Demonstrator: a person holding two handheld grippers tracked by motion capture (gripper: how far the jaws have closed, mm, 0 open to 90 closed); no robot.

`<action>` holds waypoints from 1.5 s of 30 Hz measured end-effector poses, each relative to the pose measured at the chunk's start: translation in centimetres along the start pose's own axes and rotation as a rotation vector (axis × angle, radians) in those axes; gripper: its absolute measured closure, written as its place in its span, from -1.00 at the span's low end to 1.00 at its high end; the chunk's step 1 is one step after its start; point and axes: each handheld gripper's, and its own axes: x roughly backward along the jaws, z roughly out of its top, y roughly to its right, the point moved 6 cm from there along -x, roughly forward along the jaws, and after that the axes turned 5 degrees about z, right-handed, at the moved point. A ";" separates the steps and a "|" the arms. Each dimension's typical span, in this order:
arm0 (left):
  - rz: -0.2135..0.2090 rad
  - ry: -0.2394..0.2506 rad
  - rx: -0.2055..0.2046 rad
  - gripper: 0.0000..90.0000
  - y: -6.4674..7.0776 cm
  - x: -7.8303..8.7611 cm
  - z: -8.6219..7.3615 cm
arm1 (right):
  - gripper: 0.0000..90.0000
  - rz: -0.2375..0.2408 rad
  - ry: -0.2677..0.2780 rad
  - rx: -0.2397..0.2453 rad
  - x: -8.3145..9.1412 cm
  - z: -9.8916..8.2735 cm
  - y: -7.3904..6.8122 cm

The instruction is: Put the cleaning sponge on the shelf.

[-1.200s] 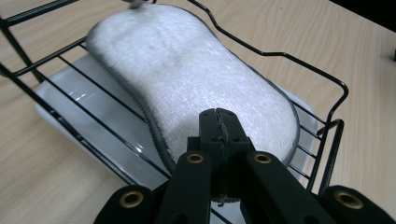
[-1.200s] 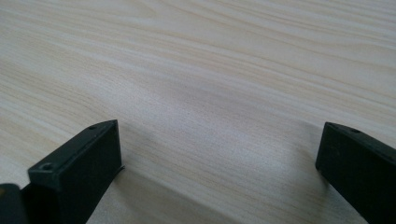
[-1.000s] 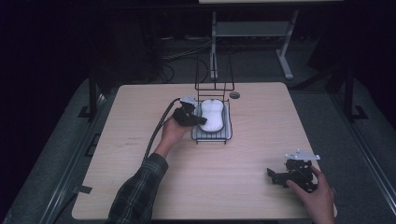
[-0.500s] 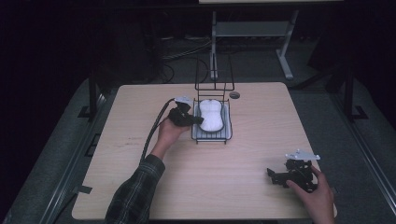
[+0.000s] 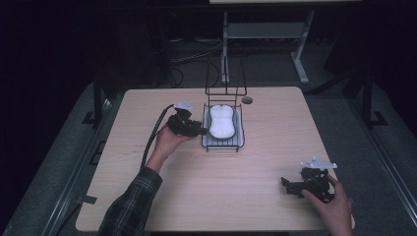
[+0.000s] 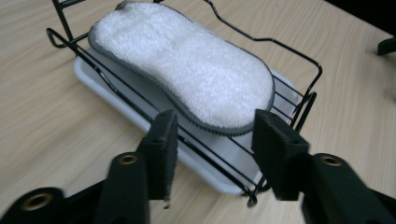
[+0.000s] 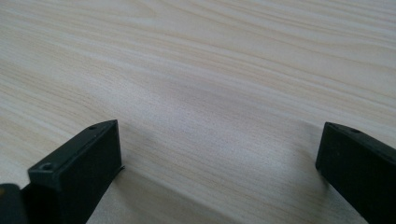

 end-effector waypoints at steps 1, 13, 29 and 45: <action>0.000 0.000 0.000 -0.01 0.0 0.0 0.0 | -1.00 0.000 0.000 0.000 0.0 0.0 0.0; 0.068 -0.007 -0.014 -0.61 0.3 1.8 -1.4 | -1.00 0.000 0.000 0.000 0.0 0.0 0.0; 0.135 0.011 -0.018 -0.63 0.9 6.2 -5.1 | -1.00 0.000 0.000 0.000 0.0 0.0 0.0; 0.176 0.027 -0.024 -0.62 2.4 9.2 -8.6 | -1.00 -0.001 0.000 0.000 0.0 0.0 0.0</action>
